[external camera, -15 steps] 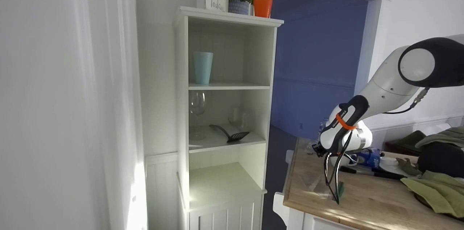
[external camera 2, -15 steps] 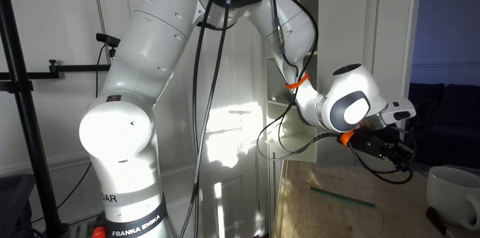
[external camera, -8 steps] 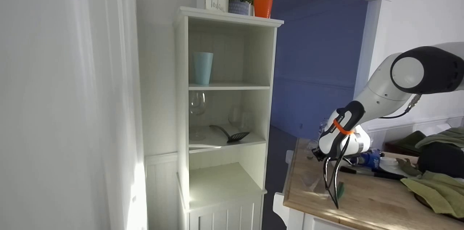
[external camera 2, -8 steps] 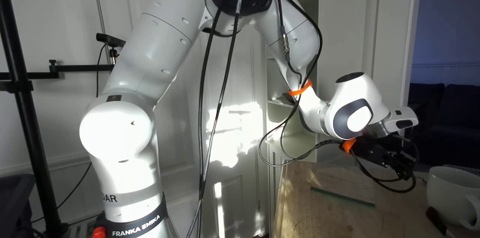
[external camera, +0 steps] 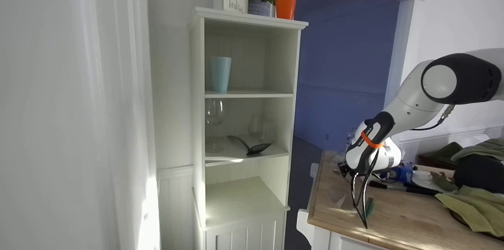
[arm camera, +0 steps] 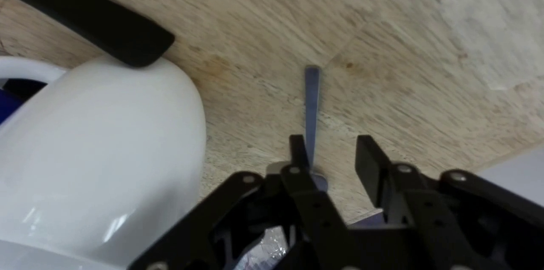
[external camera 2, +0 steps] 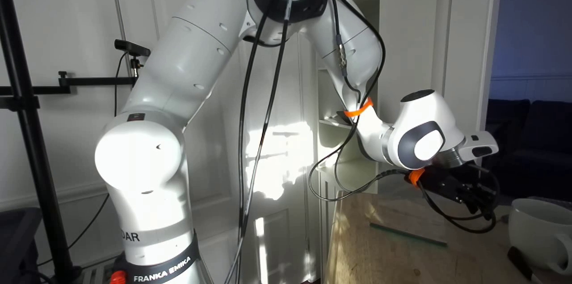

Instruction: Pick up the silver teaspoon from the white mug and put it on the table

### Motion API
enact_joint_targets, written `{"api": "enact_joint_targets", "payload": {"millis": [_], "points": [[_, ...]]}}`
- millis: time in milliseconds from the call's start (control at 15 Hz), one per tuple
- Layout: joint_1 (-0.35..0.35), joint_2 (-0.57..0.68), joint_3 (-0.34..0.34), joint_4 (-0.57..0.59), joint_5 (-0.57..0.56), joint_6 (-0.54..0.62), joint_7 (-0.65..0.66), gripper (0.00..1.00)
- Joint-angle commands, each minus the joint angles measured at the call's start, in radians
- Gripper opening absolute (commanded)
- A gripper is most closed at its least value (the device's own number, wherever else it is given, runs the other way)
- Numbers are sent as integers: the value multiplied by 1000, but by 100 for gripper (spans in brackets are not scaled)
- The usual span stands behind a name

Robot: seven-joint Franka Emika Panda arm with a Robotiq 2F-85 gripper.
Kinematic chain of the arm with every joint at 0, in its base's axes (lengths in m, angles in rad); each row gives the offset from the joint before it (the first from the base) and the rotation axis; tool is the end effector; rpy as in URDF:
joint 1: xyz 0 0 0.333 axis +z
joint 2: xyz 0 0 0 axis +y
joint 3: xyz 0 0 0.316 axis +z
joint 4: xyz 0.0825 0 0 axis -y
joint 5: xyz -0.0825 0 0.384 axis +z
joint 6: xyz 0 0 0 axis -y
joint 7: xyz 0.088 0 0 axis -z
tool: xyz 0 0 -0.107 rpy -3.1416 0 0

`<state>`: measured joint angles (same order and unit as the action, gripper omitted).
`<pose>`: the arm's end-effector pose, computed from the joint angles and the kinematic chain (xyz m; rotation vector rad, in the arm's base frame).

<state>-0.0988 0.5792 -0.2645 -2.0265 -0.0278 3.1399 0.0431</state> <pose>0.6041 -0.2147 0.2280 2.7914 -0.4168 0.7563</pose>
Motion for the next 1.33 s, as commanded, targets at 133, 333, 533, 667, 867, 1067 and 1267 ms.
{"api": "enact_joint_targets", "payload": {"millis": [133, 333, 533, 667, 867, 1067, 1267], "points": [[8, -11, -1, 4, 9, -39, 4, 70], [-5, -124, 43, -50, 0, -223, -20, 94], [56, -237, 3, -60, -35, -464, 46, 100], [80, -301, -24, -35, -81, -632, 131, 100], [31, -392, 14, 19, -47, -884, 146, 100], [-22, -440, 21, 85, 10, -1066, 128, 100], [-43, -442, 29, 94, -6, -1083, 127, 100]]}}
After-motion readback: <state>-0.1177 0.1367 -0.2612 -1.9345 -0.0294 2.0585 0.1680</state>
